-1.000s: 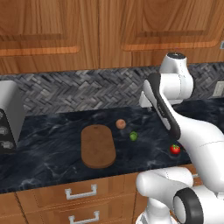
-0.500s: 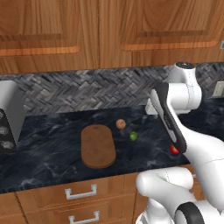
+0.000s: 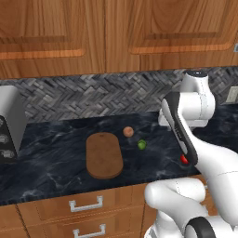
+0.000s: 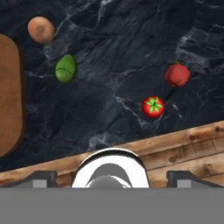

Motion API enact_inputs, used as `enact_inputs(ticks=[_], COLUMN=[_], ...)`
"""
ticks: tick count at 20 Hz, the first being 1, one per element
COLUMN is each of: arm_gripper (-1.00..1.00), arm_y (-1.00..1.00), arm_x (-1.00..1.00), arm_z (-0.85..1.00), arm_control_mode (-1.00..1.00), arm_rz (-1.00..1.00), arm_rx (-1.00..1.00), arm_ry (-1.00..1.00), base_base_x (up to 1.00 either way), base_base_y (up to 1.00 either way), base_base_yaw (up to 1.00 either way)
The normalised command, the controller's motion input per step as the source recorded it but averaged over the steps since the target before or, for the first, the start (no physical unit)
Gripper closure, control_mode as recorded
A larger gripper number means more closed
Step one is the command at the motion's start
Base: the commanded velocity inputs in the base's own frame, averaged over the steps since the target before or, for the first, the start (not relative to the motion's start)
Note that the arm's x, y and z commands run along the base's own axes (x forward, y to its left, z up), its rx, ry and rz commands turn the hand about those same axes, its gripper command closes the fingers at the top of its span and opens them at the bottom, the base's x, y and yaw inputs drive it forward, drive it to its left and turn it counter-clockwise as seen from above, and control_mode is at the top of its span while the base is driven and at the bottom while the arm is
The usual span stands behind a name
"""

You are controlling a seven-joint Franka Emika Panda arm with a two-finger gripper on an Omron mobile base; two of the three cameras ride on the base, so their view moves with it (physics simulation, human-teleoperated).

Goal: Place the avocado, onion, tomato, and bell pepper on the cutting board.

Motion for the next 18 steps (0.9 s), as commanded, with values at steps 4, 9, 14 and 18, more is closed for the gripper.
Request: enact_inputs(ticks=[4, 9, 14, 18], arm_gripper=[-1.00, -1.00, -1.00, -1.00], arm_y=[-0.18, -0.21, -0.28, -0.27], arm_x=[-0.05, -0.01, 0.00, 0.00], arm_z=[-0.27, -0.36, -0.28, -0.34], arm_control_mode=[-1.00, -1.00, -1.00, -1.00], arm_rz=[-0.07, 0.00, 0.00, 0.00], arm_rx=[0.02, 0.00, 0.08, 0.05], arm_ry=[0.07, 0.01, 0.01, 0.01], base_base_x=[0.00, 0.00, 0.00, 0.00], base_base_y=[0.00, 0.00, 0.00, 0.00], base_base_yaw=[0.00, 0.00, 0.00, 0.00])
